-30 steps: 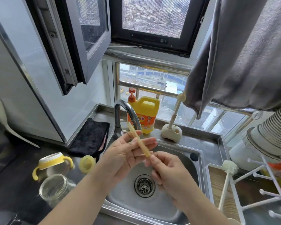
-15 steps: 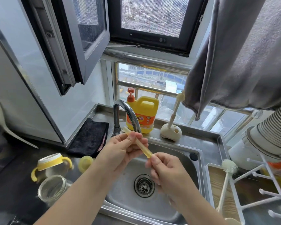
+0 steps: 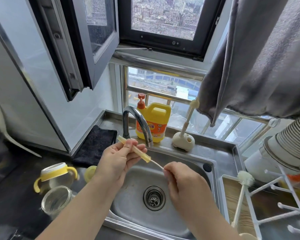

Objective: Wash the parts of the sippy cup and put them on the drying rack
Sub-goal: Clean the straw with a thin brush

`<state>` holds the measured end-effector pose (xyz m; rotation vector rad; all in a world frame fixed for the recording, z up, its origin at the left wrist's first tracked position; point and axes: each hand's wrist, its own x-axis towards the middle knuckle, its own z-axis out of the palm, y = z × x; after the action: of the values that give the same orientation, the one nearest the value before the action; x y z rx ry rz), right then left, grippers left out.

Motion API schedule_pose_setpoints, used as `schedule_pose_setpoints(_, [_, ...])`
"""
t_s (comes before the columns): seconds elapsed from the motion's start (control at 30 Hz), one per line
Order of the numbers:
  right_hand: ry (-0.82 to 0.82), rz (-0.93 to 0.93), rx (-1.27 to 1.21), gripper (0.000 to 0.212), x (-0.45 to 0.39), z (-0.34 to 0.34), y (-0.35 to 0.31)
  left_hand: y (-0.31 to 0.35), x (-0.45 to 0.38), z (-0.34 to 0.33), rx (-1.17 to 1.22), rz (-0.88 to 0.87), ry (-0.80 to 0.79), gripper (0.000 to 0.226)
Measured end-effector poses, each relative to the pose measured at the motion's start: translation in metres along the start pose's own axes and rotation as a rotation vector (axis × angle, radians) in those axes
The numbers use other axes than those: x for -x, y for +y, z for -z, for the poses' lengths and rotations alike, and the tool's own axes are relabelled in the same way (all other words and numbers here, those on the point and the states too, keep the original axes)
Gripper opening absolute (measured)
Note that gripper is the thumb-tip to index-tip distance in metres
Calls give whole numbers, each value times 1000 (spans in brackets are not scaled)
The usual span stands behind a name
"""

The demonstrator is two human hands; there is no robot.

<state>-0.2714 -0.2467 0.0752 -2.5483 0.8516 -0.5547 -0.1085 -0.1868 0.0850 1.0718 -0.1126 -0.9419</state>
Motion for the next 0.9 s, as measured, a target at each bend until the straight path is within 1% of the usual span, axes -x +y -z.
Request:
schedule_pose_setpoints(0.07, [77,27,78,7,-2,-8,-2,-3,4,-3,14,32,-56,23])
schedule_pose_setpoints(0.13, [61,-53,-34,10,-7,-7,-7,-7,8,-7,23,57,-106,23])
schedule_pose_setpoints(0.2, [-12,-163,-196,19,-12,-6,-9,-8,9,-9,39,58,-118,23])
schedule_pose_setpoints(0.27, [-129,-352,-465,25,-15,0,-11,-7,9,-9,65,64,-141,23])
schedule_pose_setpoints(0.33, [-279,-571,-892,31,-17,5,-17,-3,8,-7,92,82,-193,21])
schedule_pose_setpoints(0.37, [-323,-639,-1060,32,-18,7,-19,-1,7,-6,97,92,-218,20])
schedule_pose_setpoints(0.4, [-341,-651,-1122,31,-17,7,-19,1,7,-6,94,98,-238,20])
schedule_pose_setpoints(0.43, [-333,-618,-1084,30,-15,8,-20,2,7,-5,84,102,-252,21])
schedule_pose_setpoints(0.53, [-218,-351,-670,17,-8,12,-16,5,5,-5,76,92,-254,15])
schedule_pose_setpoints(0.6, [-145,-199,-465,14,-4,12,-10,6,4,-5,86,90,-227,12])
schedule_pose_setpoints(0.7, [-31,-92,-150,15,3,9,-3,8,2,-7,83,86,-175,15])
schedule_pose_setpoints(0.77, [-41,-27,63,15,4,8,-3,8,2,-9,81,75,-143,17])
schedule_pose_setpoints(0.83, [-7,14,160,15,6,5,-6,6,3,-11,67,58,-113,19])
schedule_pose_setpoints(0.87, [-6,13,133,15,7,4,-7,5,4,-13,59,50,-101,19])
schedule_pose_setpoints(0.9, [-27,-22,44,15,5,5,-10,4,5,-14,56,45,-94,20])
